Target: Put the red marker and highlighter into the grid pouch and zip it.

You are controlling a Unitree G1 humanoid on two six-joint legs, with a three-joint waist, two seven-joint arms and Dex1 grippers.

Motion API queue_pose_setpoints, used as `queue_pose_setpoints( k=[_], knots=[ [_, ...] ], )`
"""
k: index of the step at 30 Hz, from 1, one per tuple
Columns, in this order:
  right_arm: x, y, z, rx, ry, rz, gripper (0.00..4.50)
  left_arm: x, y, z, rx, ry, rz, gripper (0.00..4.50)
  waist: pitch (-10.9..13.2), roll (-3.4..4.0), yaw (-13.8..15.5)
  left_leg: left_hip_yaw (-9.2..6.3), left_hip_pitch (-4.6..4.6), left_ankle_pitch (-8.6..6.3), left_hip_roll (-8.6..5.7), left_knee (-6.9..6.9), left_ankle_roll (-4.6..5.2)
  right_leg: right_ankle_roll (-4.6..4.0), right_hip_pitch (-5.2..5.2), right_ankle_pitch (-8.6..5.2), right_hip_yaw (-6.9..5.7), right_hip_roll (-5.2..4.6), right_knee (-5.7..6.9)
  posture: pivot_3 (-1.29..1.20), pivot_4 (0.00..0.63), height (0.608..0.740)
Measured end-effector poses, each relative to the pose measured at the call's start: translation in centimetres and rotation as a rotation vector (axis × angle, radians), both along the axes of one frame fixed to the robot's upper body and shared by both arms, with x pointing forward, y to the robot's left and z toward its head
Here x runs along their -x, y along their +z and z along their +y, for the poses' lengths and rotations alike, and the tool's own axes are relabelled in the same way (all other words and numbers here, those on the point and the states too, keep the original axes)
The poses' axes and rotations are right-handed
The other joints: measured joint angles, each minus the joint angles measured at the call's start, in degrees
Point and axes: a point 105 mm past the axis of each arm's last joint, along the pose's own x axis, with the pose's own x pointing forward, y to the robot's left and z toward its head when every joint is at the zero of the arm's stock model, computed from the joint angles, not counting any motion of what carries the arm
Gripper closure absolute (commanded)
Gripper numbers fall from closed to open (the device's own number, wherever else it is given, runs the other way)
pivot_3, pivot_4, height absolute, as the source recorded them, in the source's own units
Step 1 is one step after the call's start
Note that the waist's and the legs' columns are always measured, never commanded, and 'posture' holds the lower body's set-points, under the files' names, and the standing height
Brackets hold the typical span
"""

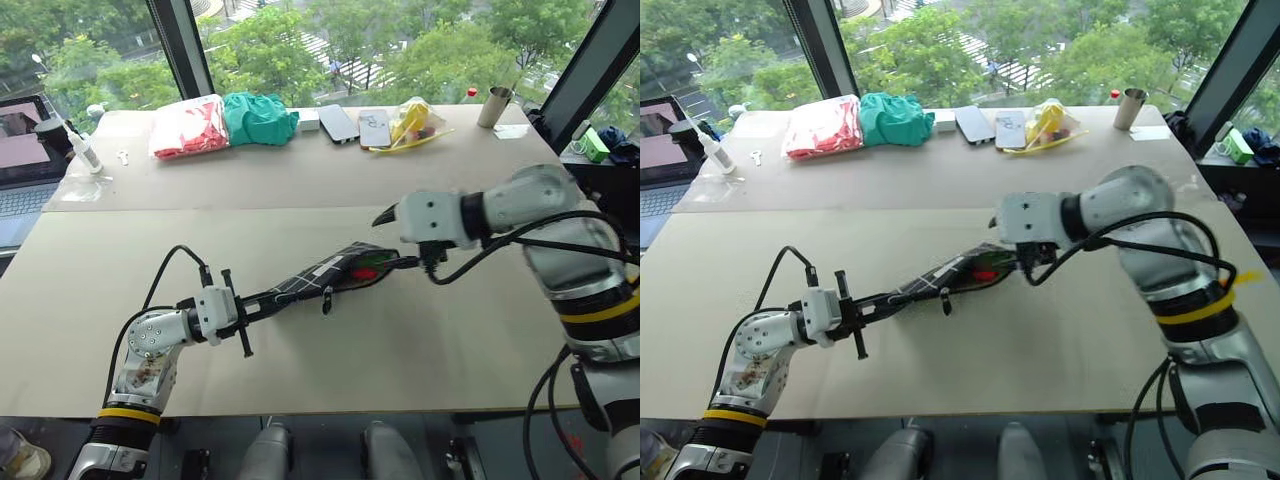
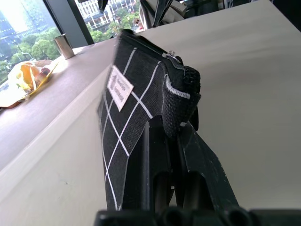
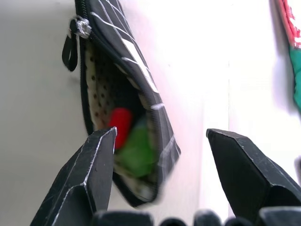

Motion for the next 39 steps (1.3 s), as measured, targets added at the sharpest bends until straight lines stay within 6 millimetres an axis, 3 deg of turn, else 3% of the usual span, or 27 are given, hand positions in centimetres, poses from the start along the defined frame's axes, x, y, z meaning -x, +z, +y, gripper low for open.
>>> queue_pose_setpoints(
  k=[5,8,12,18,24,29,33,39],
  knots=[
    [1.7,-2.1,0.7,-0.320,-0.139,0.421,1.06,0.0,0.0,0.0,0.000,0.000,0.001,4.50,0.0,0.00,-0.3,-0.01,0.01,0.00,0.02,-0.01,0.00,-0.01,-0.06,0.00,0.03,0.02,0.11,0.00,0.150,0.740],
    [3.4,-3.0,1.0,-0.374,-0.182,0.559,1.06,0.1,-0.1,0.1,-0.001,0.001,0.004,4.50,0.0,0.00,0.0,-0.03,-0.02,-0.01,-0.01,0.00,0.01,-0.01,-0.05,0.00,0.01,0.00,0.06,0.00,0.150,0.740],
    [3.5,-3.1,1.6,-0.516,-0.288,0.693,1.06,0.1,-0.2,0.1,-0.002,0.000,0.006,4.50,0.0,0.00,0.0,-0.05,0.01,-0.01,-0.01,0.03,0.01,-0.01,0.00,0.00,0.00,0.01,0.09,0.00,0.150,0.740],
    [5.2,-7.7,3.4,-0.525,-0.420,0.923,1.06,0.1,-0.1,0.1,-0.005,-0.003,0.004,4.50,0.0,0.00,0.1,-0.07,-0.04,-0.01,-0.06,0.01,0.01,-0.01,-0.05,0.00,0.00,-0.02,0.10,0.00,0.150,0.740],
    [6.1,-8.8,3.0,-0.513,-0.459,0.946,1.06,0.0,-0.1,0.1,-0.006,-0.002,0.002,4.50,0.0,0.00,0.0,-0.07,0.01,-0.01,-0.05,0.02,0.01,0.00,-0.01,0.00,-0.01,0.00,0.10,0.00,0.150,0.740],
    [5.5,-9.1,4.5,-0.573,-0.472,0.958,1.06,0.0,0.0,0.1,-0.006,-0.003,-0.001,4.50,0.0,0.00,-0.3,-0.07,0.03,-0.01,-0.03,0.00,0.02,-0.01,-0.03,0.00,0.00,0.02,0.13,0.00,0.150,0.740],
    [4.6,-8.2,6.7,-0.610,-0.440,0.929,1.06,-0.1,0.1,0.0,-0.005,-0.004,-0.004,4.50,0.0,0.00,-0.3,-0.08,0.02,0.00,-0.03,0.00,0.01,-0.01,-0.04,0.00,0.00,0.02,0.12,0.00,0.150,0.740],
    [3.8,-7.0,7.4,-0.630,-0.432,0.895,1.06,-0.2,0.1,0.1,-0.005,-0.002,-0.003,4.50,0.0,0.00,-0.2,-0.13,0.02,0.00,-0.04,0.00,0.01,-0.01,-0.03,0.00,-0.02,0.01,0.12,0.00,0.150,0.740]
  ],
)
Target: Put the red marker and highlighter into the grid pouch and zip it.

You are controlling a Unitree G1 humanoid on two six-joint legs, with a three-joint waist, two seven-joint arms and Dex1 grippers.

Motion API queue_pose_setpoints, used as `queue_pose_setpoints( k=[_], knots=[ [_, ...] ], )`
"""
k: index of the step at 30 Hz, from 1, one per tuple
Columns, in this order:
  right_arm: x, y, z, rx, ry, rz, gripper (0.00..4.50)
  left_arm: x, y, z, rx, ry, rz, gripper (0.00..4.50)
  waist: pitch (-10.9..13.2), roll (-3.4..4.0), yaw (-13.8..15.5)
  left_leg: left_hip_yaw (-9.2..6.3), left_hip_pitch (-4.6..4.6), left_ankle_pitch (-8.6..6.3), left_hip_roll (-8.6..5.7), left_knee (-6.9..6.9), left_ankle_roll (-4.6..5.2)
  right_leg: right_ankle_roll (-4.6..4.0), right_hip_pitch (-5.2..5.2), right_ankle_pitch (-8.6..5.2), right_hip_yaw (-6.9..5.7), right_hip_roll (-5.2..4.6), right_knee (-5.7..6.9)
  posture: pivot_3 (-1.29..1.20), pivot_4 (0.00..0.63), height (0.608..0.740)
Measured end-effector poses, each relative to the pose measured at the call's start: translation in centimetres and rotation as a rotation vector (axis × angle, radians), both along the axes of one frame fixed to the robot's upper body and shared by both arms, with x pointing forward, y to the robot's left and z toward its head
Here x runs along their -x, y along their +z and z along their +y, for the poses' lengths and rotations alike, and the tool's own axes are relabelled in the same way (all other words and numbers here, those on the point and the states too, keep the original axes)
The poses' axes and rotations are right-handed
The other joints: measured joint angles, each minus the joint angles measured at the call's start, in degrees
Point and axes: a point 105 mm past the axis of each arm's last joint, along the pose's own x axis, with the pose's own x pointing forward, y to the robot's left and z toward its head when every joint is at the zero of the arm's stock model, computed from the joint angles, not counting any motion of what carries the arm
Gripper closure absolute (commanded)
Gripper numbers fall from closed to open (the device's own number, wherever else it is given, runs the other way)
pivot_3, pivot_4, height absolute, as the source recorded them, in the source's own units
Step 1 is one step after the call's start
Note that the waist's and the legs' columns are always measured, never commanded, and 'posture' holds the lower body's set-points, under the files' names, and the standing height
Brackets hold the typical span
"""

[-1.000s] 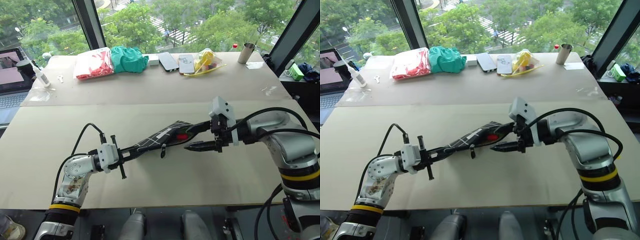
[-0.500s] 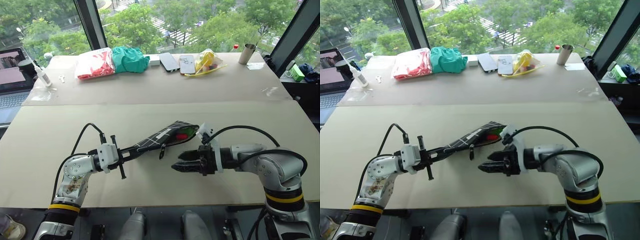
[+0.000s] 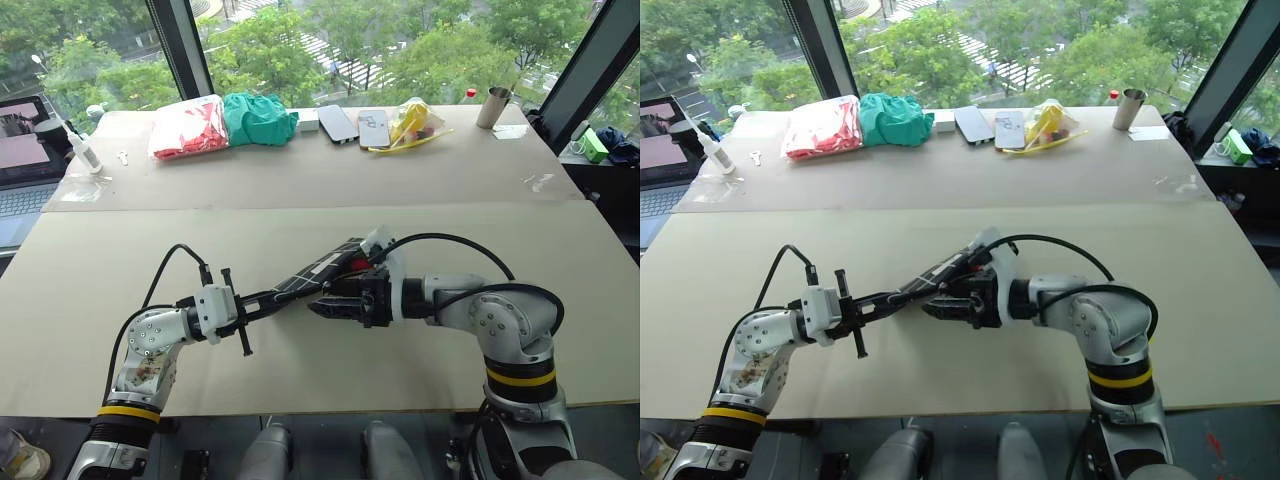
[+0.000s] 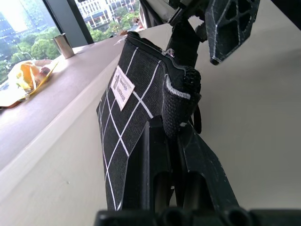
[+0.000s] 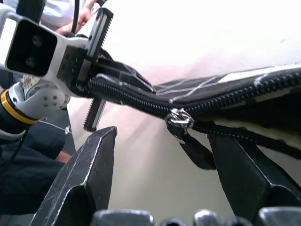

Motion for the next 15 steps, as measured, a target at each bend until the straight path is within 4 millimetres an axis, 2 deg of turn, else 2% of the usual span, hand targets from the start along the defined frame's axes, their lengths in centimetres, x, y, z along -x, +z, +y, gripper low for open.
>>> queue_pose_setpoints(
  k=[3,11,15],
  knots=[
    [-0.1,-0.3,0.3,0.017,0.004,0.002,1.76,0.0,0.0,0.0,0.000,0.001,0.000,4.50,0.0,0.00,-0.1,0.00,0.00,0.00,0.00,0.00,0.00,0.00,-0.01,0.00,0.00,0.00,0.00,0.00,0.150,0.740],
    [-0.8,-1.0,0.2,0.067,-0.022,-0.031,4.43,-0.1,0.1,0.0,0.000,0.002,-0.002,4.50,0.0,0.00,-0.1,0.00,0.00,0.00,0.00,0.00,0.00,0.00,-0.01,0.00,0.00,0.00,0.00,0.00,0.150,0.740],
    [-1.1,-0.7,-0.1,0.074,-0.021,-0.058,4.43,-0.1,0.1,0.0,0.001,0.004,-0.003,4.50,0.0,0.00,-0.1,0.00,0.00,0.00,0.00,-0.01,0.00,0.00,-0.02,0.00,0.00,0.00,0.00,0.00,0.150,0.740]
  ],
)
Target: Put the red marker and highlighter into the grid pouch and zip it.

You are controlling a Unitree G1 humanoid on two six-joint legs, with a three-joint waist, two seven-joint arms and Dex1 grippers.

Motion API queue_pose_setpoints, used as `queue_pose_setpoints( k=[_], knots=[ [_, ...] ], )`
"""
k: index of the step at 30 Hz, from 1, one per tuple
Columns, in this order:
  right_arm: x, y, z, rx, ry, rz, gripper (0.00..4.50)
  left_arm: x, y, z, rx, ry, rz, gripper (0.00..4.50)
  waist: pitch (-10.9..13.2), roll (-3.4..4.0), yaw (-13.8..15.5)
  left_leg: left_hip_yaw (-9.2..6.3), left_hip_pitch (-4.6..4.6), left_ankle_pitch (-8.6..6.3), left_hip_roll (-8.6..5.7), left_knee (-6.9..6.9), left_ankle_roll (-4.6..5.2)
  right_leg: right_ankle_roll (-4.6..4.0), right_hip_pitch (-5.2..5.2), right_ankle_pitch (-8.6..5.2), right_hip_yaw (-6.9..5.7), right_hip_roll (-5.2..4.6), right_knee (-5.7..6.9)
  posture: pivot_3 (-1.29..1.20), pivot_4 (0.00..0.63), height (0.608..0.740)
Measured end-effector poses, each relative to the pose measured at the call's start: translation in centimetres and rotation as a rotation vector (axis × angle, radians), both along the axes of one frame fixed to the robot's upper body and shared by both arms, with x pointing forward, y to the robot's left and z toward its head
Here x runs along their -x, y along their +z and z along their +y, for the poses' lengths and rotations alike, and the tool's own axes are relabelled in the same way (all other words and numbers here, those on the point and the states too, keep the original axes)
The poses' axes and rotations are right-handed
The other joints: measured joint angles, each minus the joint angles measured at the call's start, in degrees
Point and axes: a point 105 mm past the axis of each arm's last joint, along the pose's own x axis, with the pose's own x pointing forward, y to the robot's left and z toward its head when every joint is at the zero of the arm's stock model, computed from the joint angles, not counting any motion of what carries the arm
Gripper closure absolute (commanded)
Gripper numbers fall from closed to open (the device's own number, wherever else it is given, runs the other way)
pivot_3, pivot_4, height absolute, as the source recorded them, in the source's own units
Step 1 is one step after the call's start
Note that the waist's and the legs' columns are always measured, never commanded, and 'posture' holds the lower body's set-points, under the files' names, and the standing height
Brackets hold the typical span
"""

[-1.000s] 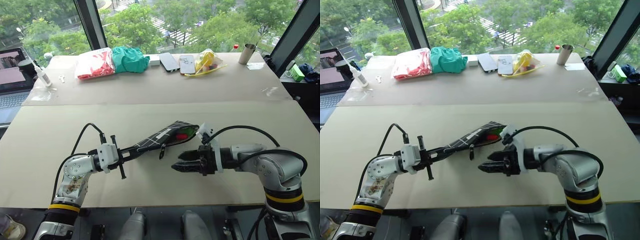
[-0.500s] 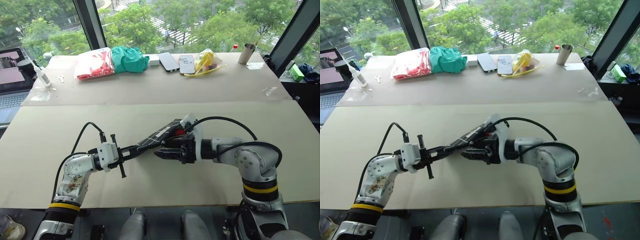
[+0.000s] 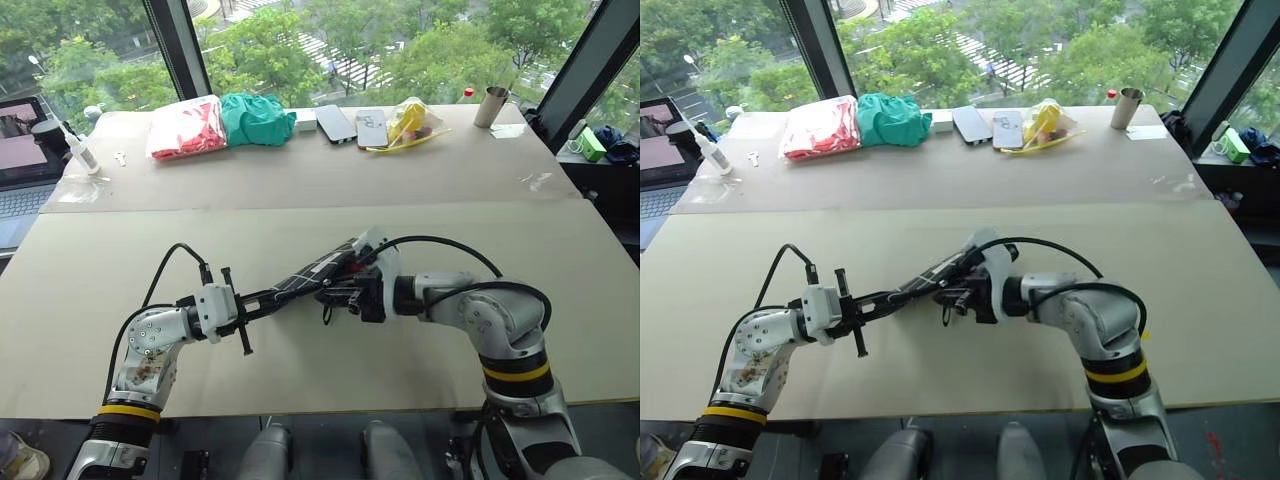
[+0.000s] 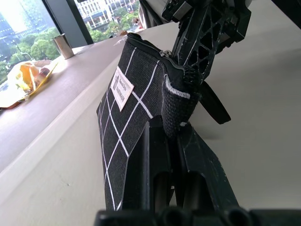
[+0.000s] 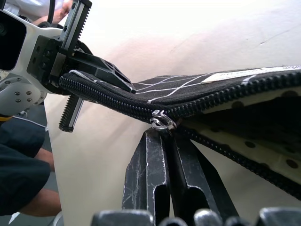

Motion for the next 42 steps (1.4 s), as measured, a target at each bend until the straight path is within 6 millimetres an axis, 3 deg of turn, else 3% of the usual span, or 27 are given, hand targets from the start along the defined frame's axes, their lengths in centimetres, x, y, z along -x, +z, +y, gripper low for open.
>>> queue_pose_setpoints(
  k=[6,15,19,24,29,39,41,42],
  knots=[
    [-0.1,0.5,-1.4,0.033,0.024,-0.012,4.43,0.0,0.0,-0.1,0.000,-0.002,-0.001,4.50,0.0,0.00,0.1,0.01,-0.01,0.00,0.00,0.01,0.00,0.00,0.01,0.00,0.00,0.00,-0.02,0.00,0.150,0.740],
    [1.5,2.1,-6.2,0.105,0.183,-0.064,4.43,0.5,0.8,-1.6,0.004,-0.071,-0.048,4.50,0.0,-0.01,0.2,0.07,-0.06,0.00,0.00,0.02,0.01,0.00,0.04,0.00,-0.02,-0.01,-0.12,0.00,0.150,0.740],
    [-0.2,2.1,-10.5,0.261,0.157,-0.159,4.43,0.6,0.4,-1.6,-0.002,-0.074,-0.035,4.50,0.0,-0.01,0.2,0.11,-0.04,-0.01,0.00,0.02,0.01,0.00,0.05,0.00,-0.01,-0.01,-0.14,0.00,0.150,0.740],
    [-1.6,1.4,-12.9,0.380,0.204,-0.254,4.43,0.5,0.3,-1.6,-0.003,-0.071,-0.030,4.50,0.0,-0.01,0.0,0.17,-0.03,-0.01,0.05,0.01,0.02,0.00,0.03,0.00,0.01,0.00,-0.14,0.00,0.150,0.740],
    [-3.1,1.2,-14.7,0.448,0.193,-0.305,4.43,0.5,0.2,-1.5,-0.003,-0.065,-0.026,4.50,0.0,-0.02,0.2,0.16,-0.04,-0.01,0.04,0.02,0.01,0.00,0.04,0.00,0.02,-0.01,-0.15,0.00,0.150,0.740],
    [-3.6,0.2,-15.1,0.483,0.250,-0.345,4.43,0.6,0.1,-1.6,-0.016,-0.066,-0.026,4.50,0.0,-0.02,0.2,0.15,-0.04,-0.01,0.05,0.01,0.01,0.00,0.04,0.00,0.02,-0.01,-0.14,0.00,0.150,0.740],
    [-3.7,-0.2,-14.7,0.476,0.254,-0.351,3.75,0.6,-0.1,-1.3,-0.024,-0.060,-0.021,4.50,0.0,-0.02,0.2,0.15,-0.03,-0.01,0.05,0.01,0.01,0.00,0.04,0.00,0.02,-0.01,-0.15,0.00,0.150,0.740],
    [-3.6,-0.6,-14.7,0.480,0.250,-0.344,3.64,0.4,-0.2,-1.0,-0.026,-0.051,-0.021,4.50,0.0,-0.02,0.2,0.15,-0.03,-0.01,0.05,0.01,0.01,0.00,0.04,0.00,0.02,-0.01,-0.14,0.00,0.150,0.740]
  ],
)
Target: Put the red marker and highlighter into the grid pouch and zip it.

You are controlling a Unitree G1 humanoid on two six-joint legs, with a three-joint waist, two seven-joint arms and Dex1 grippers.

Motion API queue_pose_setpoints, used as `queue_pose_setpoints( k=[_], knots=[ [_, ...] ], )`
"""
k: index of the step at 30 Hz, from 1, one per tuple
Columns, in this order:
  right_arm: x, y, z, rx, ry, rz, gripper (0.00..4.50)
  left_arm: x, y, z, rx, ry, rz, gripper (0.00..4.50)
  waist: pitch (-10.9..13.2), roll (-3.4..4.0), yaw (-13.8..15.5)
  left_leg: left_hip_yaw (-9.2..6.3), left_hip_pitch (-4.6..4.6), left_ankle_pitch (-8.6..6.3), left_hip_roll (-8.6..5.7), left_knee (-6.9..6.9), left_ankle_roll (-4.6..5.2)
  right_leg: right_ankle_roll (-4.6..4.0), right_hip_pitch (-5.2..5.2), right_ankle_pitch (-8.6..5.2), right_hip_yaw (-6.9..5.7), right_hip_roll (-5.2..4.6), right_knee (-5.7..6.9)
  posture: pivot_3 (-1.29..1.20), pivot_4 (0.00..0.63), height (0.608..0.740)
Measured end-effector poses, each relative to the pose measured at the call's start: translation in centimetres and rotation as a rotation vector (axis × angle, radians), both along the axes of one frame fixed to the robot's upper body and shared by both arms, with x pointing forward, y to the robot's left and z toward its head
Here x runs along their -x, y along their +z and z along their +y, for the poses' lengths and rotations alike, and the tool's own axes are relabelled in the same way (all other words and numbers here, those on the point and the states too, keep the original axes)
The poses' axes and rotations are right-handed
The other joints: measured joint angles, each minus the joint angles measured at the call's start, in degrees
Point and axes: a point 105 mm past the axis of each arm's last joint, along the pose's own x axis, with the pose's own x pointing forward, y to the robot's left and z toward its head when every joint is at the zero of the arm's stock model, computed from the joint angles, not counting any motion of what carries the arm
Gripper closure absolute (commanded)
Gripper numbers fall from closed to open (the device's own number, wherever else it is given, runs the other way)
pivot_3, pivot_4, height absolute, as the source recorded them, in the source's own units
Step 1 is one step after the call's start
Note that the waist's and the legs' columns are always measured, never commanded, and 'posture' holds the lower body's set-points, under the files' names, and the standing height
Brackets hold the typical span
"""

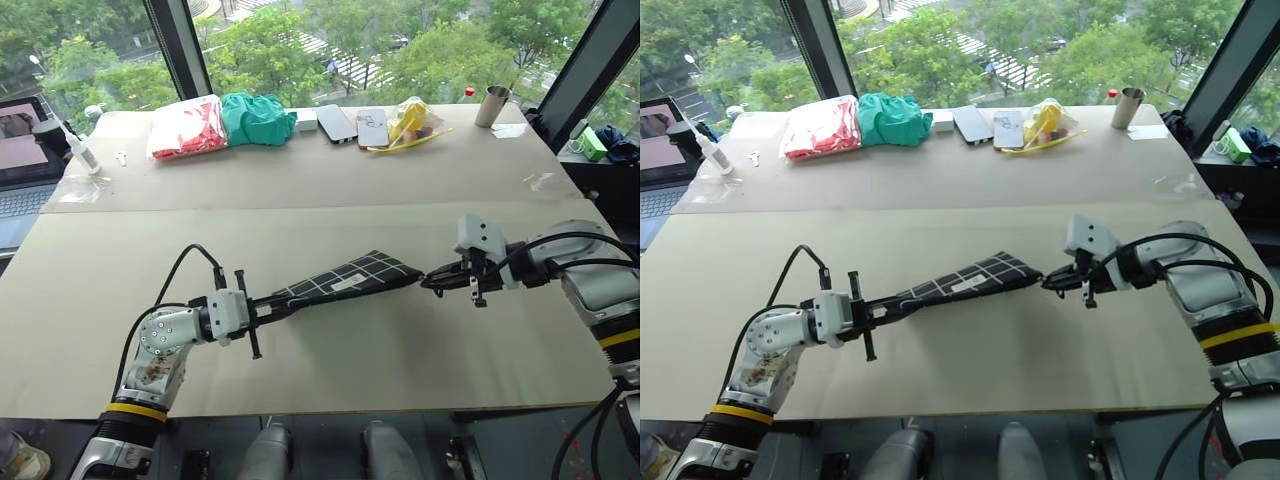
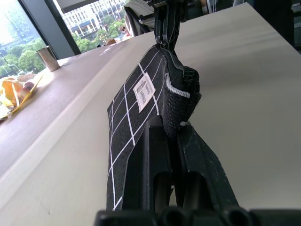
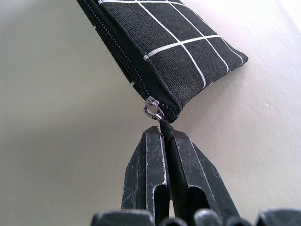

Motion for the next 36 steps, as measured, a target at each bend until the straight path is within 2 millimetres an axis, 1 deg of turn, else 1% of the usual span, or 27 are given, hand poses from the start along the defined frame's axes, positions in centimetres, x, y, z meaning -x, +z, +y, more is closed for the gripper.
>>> queue_pose_setpoints(
  k=[1,3,4,5,7,9,11,13,15,16,18,21,24,28,29,30,33,36],
  knots=[
    [0.0,-0.4,-0.4,0.004,-0.024,0.010,3.33,-0.1,-0.1,0.6,-0.012,0.015,-0.002,4.50,0.0,0.00,0.0,-0.02,-0.01,0.00,0.00,0.00,0.00,0.00,-0.01,0.00,-0.02,0.00,0.01,0.00,0.150,0.740],
    [0.8,-1.4,-1.4,0.012,-0.062,0.064,2.66,-0.5,-0.4,2.4,-0.049,0.052,-0.009,4.50,0.0,0.00,0.1,-0.02,-0.01,0.00,-0.01,-0.01,0.00,0.00,-0.01,0.00,-0.02,0.00,0.01,0.00,0.150,0.740],
    [1.3,-1.8,-1.5,0.003,-0.068,0.094,2.21,-0.8,-0.5,3.1,-0.063,0.067,-0.010,4.50,0.0,0.00,0.1,-0.02,-0.01,0.00,-0.01,0.00,0.00,0.00,-0.01,0.00,-0.02,0.00,0.00,0.00,0.150,0.740],
    [1.7,-2.1,-1.4,-0.004,-0.066,0.119,1.96,-1.0,-0.6,3.4,-0.070,0.069,-0.016,4.50,0.0,0.01,0.1,0.00,-0.01,0.00,-0.02,0.02,0.00,0.00,-0.01,0.00,0.00,-0.02,0.00,0.00,0.150,0.740],
    [2.0,-1.9,-1.2,-0.026,-0.072,0.139,1.96,-1.5,-0.5,3.5,-0.081,0.059,-0.026,4.50,0.0,0.01,0.2,0.00,-0.01,0.01,-0.03,0.08,-0.01,0.00,0.01,0.00,0.00,-0.02,0.01,0.00,0.150,0.740],
    [2.0,-1.1,-1.4,-0.046,-0.092,0.132,1.96,-2.0,-0.2,3.5,-0.088,0.050,-0.046,4.50,0.0,0.01,0.2,-0.01,-0.01,0.01,-0.04,0.09,-0.01,0.00,0.02,0.00,-0.01,-0.02,0.02,0.00,0.150,0.740],
    [1.7,-0.4,-2.4,-0.040,-0.127,0.103,1.96,-2.3,0.2,3.5,-0.096,0.037,-0.060,4.50,0.0,0.01,0.3,-0.01,-0.01,0.00,-0.04,0.08,-0.01,0.00,0.02,0.00,-0.02,-0.02,0.01,0.00,0.150,0.740],
    [1.0,0.2,-3.6,-0.053,-0.198,0.070,1.96,-2.4,0.4,3.3,-0.101,0.012,-0.075,4.50,0.0,0.00,0.2,0.00,-0.02,0.00,-0.04,0.07,0.00,0.00,0.02,0.00,-0.02,-0.02,0.00,0.00,0.150,0.740],
    [0.4,0.6,-4.8,-0.077,-0.267,0.052,1.96,-2.1,0.4,2.7,-0.108,-0.037,-0.087,4.50,0.0,0.00,0.2,0.01,-0.02,0.00,-0.04,0.07,0.00,0.00,0.02,0.00,-0.02,-0.02,0.01,0.00,0.150,0.740],
    [0.2,0.7,-5.1,-0.082,-0.282,0.047,1.96,-2.0,0.4,2.4,-0.110,-0.058,-0.088,4.50,0.0,0.00,0.2,0.01,-0.01,0.00,-0.04,0.07,0.00,0.00,0.02,0.00,-0.02,-0.02,0.02,0.00,0.150,0.740],
    [0.1,0.7,-5.5,-0.083,-0.302,0.037,1.96,-1.6,0.5,1.9,-0.123,-0.130,-0.091,4.50,0.0,0.00,0.1,0.01,-0.02,0.00,-0.03,0.07,0.00,0.00,0.02,0.00,-0.02,-0.01,0.02,0.00,0.150,0.740],
    [0.3,0.2,-5.7,-0.077,-0.312,0.049,1.96,-1.0,0.6,1.6,-0.172,-0.236,-0.114,4.50,0.0,0.00,0.0,0.02,-0.02,0.00,-0.03,0.07,0.00,0.00,0.02,0.00,-0.02,-0.01,0.02,0.00,0.150,0.740],
    [0.7,-0.5,-5.9,-0.070,-0.318,0.068,1.96,-0.7,0.1,3.0,-0.264,-0.294,-0.122,4.50,0.0,0.01,-0.3,0.02,-0.01,0.00,-0.01,0.07,0.00,0.00,0.01,0.00,-0.02,0.01,0.03,0.00,0.150,0.740],
    [0.9,-0.4,-5.9,-0.069,-0.320,0.054,1.96,-1.2,-0.5,4.5,-0.360,-0.303,-0.144,4.50,0.0,0.01,-0.2,0.00,-0.01,0.00,-0.02,0.09,0.00,0.00,0.01,0.00,-0.03,0.01,0.07,0.00,0.150,0.740],
    [0.9,-0.3,-5.8,-0.069,-0.317,0.045,1.92,-1.5,-0.5,4.8,-0.384,-0.300,-0.151,3.77,0.0,0.00,-0.2,0.00,-0.01,0.00,-0.03,0.11,0.00,0.00,0.01,0.00,-0.02,0.01,0.07,0.00,0.150,0.740],
    [1.0,-0.2,-5.8,-0.070,-0.318,0.040,1.92,-1.8,-0.5,5.0,-0.392,-0.295,-0.149,3.50,0.0,0.00,-0.1,0.00,-0.01,0.00,-0.04,0.13,0.00,0.01,0.02,0.00,-0.03,0.00,0.07,0.00,0.150,0.740],
    [1.2,-0.2,-5.4,-0.070,-0.311,0.040,1.92,-2.9,0.4,4.7,-0.370,-0.279,-0.153,2.31,0.0,0.00,0.1,-0.08,-0.17,-0.01,-0.05,0.30,0.01,0.01,0.00,0.00,-0.12,0.00,0.09,0.00,0.150,0.740],
    [1.4,-0.4,-5.3,-0.067,-0.311,0.040,1.92,-4.0,1.8,3.4,-0.300,-0.279,-0.194,1.25,0.0,0.00,0.1,-0.10,-0.25,-0.02,-0.06,0.43,0.03,0.02,-0.01,0.00,-0.15,0.00,0.10,0.00,0.150,0.740]
  ],
)
